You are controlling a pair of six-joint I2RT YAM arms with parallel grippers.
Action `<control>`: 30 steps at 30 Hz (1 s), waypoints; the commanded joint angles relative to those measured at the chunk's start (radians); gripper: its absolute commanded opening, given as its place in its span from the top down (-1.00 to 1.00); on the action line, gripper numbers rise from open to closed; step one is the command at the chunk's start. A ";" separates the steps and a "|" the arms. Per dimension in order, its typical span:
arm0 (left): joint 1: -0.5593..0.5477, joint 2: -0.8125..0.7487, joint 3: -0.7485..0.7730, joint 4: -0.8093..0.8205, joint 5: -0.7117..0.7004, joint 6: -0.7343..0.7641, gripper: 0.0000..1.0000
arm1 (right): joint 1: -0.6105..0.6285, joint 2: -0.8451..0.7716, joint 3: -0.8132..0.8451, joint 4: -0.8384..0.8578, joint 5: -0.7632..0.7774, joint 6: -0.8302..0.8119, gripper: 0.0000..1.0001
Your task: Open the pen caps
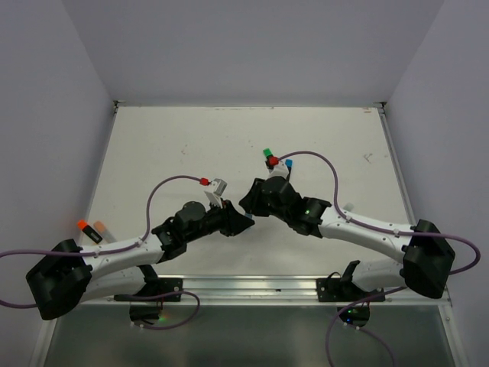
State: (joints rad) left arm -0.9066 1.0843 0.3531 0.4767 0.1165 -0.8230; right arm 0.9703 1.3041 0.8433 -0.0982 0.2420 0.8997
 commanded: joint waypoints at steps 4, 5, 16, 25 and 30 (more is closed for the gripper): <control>-0.006 0.003 0.026 0.000 -0.011 0.028 0.45 | 0.001 -0.045 0.031 0.008 0.040 0.004 1.00; -0.006 0.005 0.026 0.000 -0.009 0.025 0.51 | 0.001 -0.048 0.031 0.006 0.043 0.005 1.00; -0.012 0.006 -0.011 0.059 0.028 0.025 1.00 | -0.001 -0.130 0.011 -0.037 0.193 -0.002 1.00; -0.014 -0.066 -0.094 0.096 0.051 0.018 1.00 | -0.294 -0.256 0.019 -0.047 0.162 -0.053 1.00; -0.012 -0.104 -0.103 0.053 0.002 0.015 1.00 | -0.413 -0.256 0.031 -0.070 0.077 -0.061 1.00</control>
State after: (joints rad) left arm -0.9195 1.0176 0.2501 0.5636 0.1490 -0.8249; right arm 0.5755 1.0569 0.8433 -0.1486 0.3233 0.8700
